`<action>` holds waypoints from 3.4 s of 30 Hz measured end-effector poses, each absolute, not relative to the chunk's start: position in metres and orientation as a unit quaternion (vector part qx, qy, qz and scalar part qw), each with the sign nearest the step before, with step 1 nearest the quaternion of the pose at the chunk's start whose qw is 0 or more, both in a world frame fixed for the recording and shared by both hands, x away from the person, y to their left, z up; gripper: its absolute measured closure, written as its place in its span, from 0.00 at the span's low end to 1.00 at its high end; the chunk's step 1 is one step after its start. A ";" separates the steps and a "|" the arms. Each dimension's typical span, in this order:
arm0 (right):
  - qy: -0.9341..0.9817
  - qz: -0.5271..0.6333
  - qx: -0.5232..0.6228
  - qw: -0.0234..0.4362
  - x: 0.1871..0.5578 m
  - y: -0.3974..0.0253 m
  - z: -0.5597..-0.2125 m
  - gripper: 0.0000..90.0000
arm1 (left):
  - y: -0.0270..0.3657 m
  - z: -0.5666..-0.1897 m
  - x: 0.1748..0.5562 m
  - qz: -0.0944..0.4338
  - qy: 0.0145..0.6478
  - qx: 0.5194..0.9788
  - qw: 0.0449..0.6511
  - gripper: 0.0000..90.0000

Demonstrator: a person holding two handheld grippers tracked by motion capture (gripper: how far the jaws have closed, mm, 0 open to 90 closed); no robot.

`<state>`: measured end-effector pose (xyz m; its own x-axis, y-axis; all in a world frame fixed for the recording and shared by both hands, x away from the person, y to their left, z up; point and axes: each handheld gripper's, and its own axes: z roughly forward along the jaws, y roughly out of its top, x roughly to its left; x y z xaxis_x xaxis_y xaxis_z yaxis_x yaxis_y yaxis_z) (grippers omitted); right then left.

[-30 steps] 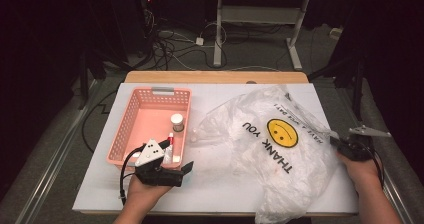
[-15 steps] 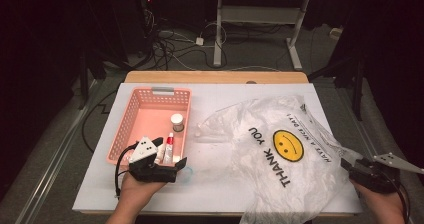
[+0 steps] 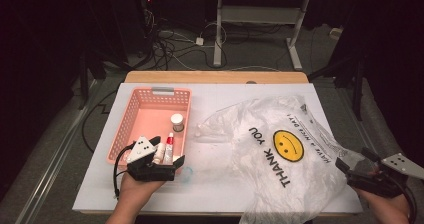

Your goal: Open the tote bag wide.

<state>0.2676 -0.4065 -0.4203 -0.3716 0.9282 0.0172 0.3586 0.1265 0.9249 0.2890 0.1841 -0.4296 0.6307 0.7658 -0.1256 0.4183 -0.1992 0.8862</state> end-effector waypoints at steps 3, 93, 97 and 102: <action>0.689 0.468 0.463 0.302 0.269 -0.397 -0.421 0.00 | 0.186 -0.430 0.289 0.174 0.395 0.753 0.496 0.00; 0.870 0.356 0.308 0.144 0.330 -0.190 -0.482 0.81 | 0.200 -0.404 0.340 0.199 0.440 0.736 0.474 0.00; 0.869 0.356 0.311 0.144 0.331 -0.191 -0.482 0.87 | 0.200 -0.404 0.341 0.199 0.441 0.736 0.473 0.00; 0.872 0.351 0.306 0.150 0.331 -0.190 -0.481 0.96 | 0.201 -0.405 0.341 0.198 0.441 0.736 0.474 0.00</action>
